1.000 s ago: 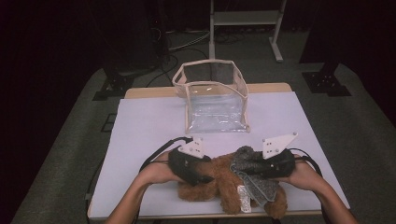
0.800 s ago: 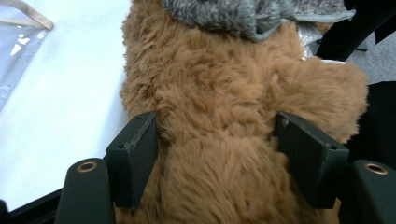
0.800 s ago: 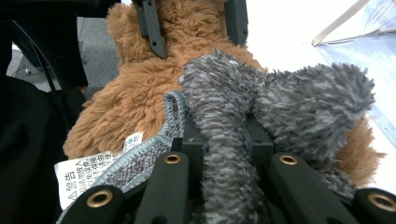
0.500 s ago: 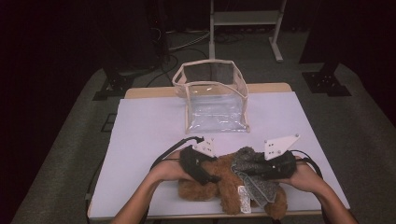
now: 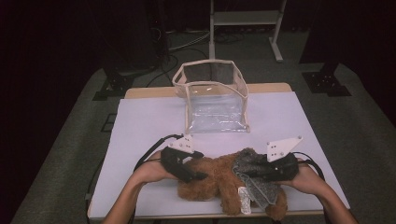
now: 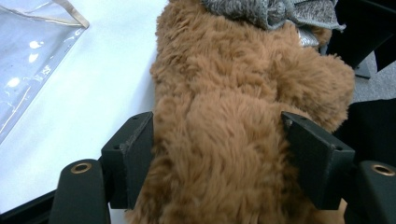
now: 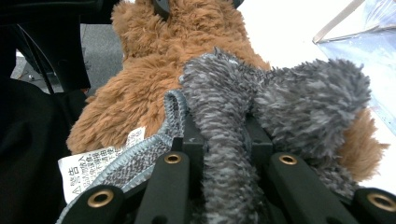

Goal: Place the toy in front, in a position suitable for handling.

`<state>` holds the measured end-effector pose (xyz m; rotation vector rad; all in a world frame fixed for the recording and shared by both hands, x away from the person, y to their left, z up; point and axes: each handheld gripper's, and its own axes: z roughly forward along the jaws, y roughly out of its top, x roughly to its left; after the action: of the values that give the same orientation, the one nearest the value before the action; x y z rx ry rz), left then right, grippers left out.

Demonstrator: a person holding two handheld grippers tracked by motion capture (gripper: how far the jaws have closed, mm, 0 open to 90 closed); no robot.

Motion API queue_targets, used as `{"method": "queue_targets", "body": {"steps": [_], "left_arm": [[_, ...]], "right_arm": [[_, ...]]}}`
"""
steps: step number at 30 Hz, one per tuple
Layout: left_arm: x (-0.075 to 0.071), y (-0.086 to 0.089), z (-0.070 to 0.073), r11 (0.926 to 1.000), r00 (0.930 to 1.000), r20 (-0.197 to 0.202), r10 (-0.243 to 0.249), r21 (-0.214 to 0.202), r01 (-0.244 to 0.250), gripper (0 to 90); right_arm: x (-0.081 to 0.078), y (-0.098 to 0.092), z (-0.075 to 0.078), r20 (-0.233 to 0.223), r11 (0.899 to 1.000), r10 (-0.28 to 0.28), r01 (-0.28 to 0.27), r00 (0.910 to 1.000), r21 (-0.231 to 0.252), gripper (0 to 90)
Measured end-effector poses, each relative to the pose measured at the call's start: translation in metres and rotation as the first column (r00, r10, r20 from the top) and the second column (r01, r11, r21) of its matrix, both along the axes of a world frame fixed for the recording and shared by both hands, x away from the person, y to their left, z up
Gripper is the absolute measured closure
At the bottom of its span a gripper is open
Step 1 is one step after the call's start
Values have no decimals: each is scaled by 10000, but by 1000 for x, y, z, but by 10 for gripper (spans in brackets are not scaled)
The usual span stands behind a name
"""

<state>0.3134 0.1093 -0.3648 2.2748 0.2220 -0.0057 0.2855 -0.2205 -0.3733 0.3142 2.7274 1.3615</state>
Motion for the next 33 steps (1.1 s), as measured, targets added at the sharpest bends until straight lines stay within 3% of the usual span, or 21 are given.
{"method": "queue_targets", "body": {"steps": [6,11,13,15,18,21,26,28,33], "left_arm": [[3,9,-2,9999,9996,-273,87,102,-84,222],[7,6,-17,9999,9965,-837,-4,144,16,195],[6,4,-22,9998,9951,-965,-221,-53,217,218],[3,3,-25,9991,9972,-633,-398,-135,390,315],[0,6,-25,9992,9989,-366,-284,-280,274,484],[-1,8,-25,9989,9997,-225,-78,-458,67,567],[-2,6,-17,9982,9985,479,258,-557,-231,640],[0,5,-11,9982,9954,885,379,-500,-336,656],[7,2,4,9985,9888,1406,506,-292,-469,668]], "right_arm": [[-1,-1,-1,-15,10000,33,-33,10000,-22,756],[-3,-1,-2,3,9999,97,-97,10000,-27,757],[-4,-1,-2,16,10000,84,-84,10000,-34,757],[-4,-2,-2,37,10000,64,-63,10000,-46,756],[-4,-3,-2,76,10000,-18,18,10000,4,755],[-3,-3,0,155,9999,-119,119,9998,4,754],[1,-4,4,331,9996,-296,295,9990,26,750],[4,-5,7,334,9991,-408,406,9986,90,750],[13,-4,13,492,9984,-565,563,9972,57,748]]}}
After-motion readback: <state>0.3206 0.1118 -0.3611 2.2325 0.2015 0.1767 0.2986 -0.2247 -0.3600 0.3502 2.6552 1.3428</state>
